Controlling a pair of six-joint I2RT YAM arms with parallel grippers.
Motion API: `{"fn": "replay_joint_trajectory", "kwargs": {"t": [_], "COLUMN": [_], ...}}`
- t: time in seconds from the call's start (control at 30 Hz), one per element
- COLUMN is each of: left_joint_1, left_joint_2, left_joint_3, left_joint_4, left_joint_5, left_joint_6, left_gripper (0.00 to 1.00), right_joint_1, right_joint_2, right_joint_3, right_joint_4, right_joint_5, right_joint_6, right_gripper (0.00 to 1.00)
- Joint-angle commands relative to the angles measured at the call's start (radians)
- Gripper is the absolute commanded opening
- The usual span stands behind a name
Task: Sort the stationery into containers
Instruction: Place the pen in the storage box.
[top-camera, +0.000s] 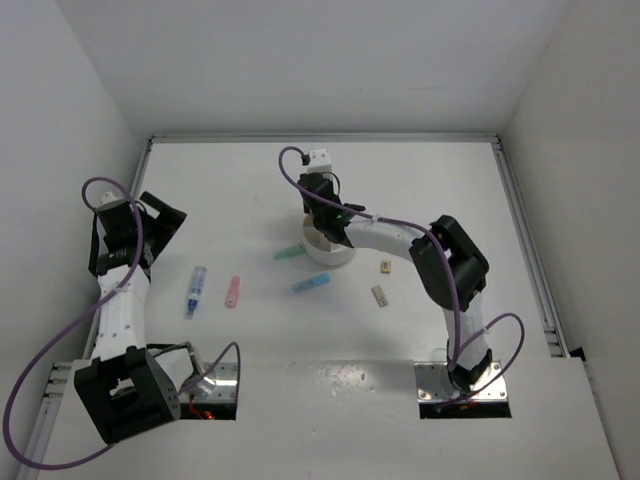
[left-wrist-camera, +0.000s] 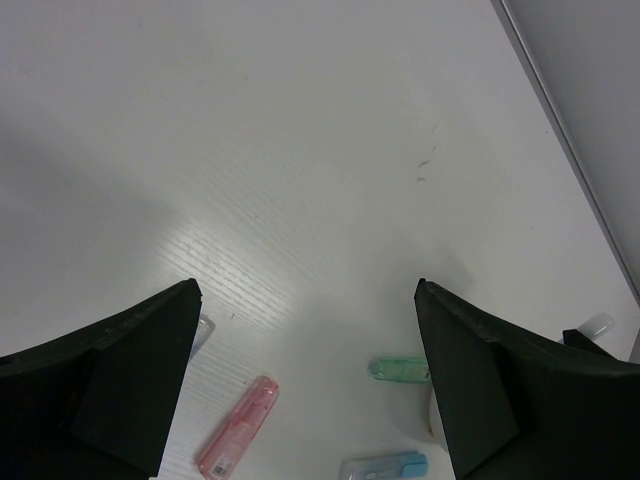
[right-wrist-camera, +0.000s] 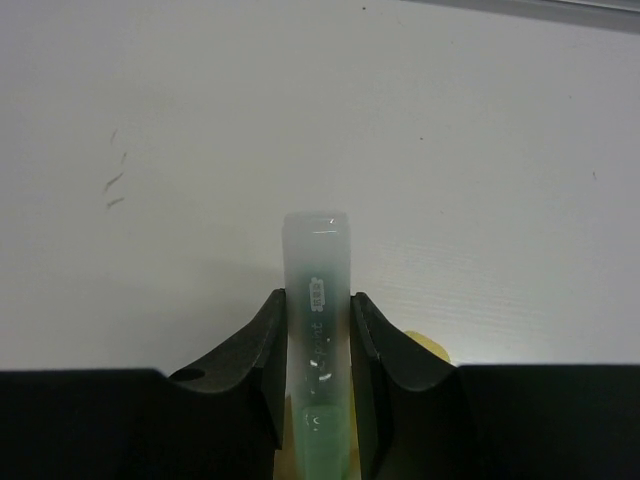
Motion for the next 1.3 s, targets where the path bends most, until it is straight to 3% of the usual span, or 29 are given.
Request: {"fn": "replay_joint_trajectory", "kwargs": {"t": [0.0,0.23,0.27,0.33,0.43,0.77,0.97,1.03,1.07,1.1,1.13,1.23,1.27], "left_joint_1": [0.010,0.010,0.010,0.010,0.010,0.010,0.010,0.010,0.010,-0.001,-0.022,-0.073,-0.114], "left_joint_2": [-0.002,-0.002,-0.002,-0.002,-0.002,-0.002,0.017,0.041,0.050,0.060,0.081,0.109,0.124], "left_joint_3": [-0.007,-0.007,-0.007,-0.007,-0.007,-0.007,-0.016,-0.016,-0.016,-0.025,-0.025,-0.003,0.009], "left_joint_4": [0.037,0.037,0.037,0.037,0.037,0.037,0.067,0.086,0.107,0.117,0.117,0.126,0.126], "left_joint_5": [0.016,0.016,0.016,0.016,0.016,0.016,0.070,0.129,0.152,0.177,0.211,0.235,0.235], "left_joint_6": [0.002,0.002,0.002,0.002,0.002,0.002,0.011,0.022,0.031,0.031,0.042,0.069,0.069], "left_gripper": [0.94,0.94,0.94,0.94,0.94,0.94,0.92,0.83,0.76,0.69,0.52,0.25,0.15], "right_joint_1": [-0.004,0.005,0.014,0.015,0.015,0.015,0.015,0.015,0.015,0.005,0.005,-0.004,-0.004], "right_joint_2": [-0.080,-0.119,-0.128,-0.137,-0.137,-0.157,-0.244,-0.278,-0.321,-0.344,-0.367,-0.480,-0.510], "right_joint_3": [-0.045,-0.093,-0.102,-0.102,-0.102,-0.111,-0.116,-0.116,-0.116,-0.105,-0.105,-0.123,-0.139], "right_joint_4": [0.102,0.148,0.148,0.148,0.139,0.130,0.183,0.183,0.151,0.119,0.054,-0.091,-0.157], "right_joint_5": [-0.007,-0.007,-0.019,-0.041,-0.053,-0.064,-0.064,-0.093,-0.125,-0.157,-0.217,-0.404,-0.444], "right_joint_6": [-0.011,-0.056,-0.069,-0.069,-0.069,-0.088,-0.250,-0.316,-0.345,-0.368,-0.399,-0.546,-0.571], "right_gripper": [0.00,0.02,0.14,0.28,0.34,0.44,0.46,0.35,0.23,0.00,0.00,0.00,0.09]}}
